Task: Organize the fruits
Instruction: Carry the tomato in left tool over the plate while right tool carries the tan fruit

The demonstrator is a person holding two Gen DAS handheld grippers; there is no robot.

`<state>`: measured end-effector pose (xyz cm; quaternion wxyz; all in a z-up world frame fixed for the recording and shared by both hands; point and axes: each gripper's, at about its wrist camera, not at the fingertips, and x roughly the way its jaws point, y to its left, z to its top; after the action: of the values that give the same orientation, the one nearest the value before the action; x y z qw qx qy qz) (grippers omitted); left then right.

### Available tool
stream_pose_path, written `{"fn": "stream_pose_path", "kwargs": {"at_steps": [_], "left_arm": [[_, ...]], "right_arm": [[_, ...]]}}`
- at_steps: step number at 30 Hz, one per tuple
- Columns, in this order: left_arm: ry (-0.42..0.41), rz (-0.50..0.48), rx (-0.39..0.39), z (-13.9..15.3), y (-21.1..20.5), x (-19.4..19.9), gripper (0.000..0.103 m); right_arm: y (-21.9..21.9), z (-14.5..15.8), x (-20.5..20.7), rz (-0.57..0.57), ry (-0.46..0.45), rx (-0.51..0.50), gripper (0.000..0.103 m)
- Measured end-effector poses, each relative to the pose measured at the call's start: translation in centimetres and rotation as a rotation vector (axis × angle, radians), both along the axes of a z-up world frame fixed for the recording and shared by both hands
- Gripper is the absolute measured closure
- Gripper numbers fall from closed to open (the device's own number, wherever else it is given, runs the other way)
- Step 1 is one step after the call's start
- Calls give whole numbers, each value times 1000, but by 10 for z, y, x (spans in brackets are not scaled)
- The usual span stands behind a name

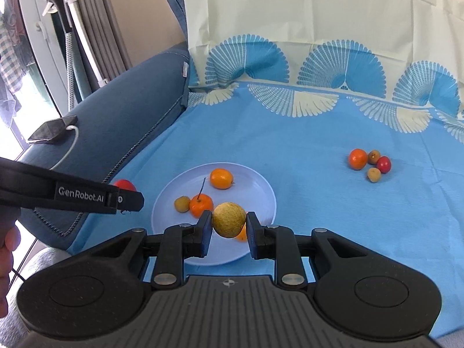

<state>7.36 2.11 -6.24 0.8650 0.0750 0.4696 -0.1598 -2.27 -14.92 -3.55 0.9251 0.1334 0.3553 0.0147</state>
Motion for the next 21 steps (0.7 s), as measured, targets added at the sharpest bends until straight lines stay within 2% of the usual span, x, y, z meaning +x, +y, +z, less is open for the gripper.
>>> {"fn": "stream_pose_path", "kwargs": {"at_steps": [11,21], "left_arm": [[57,-18,38,-39,-20,48,68],[99,-46,59,-69,-33,75,68]], "right_arm": [[-2,-27,60,0,55,13,77],[-5,-59,86,8,94,12,77]]}}
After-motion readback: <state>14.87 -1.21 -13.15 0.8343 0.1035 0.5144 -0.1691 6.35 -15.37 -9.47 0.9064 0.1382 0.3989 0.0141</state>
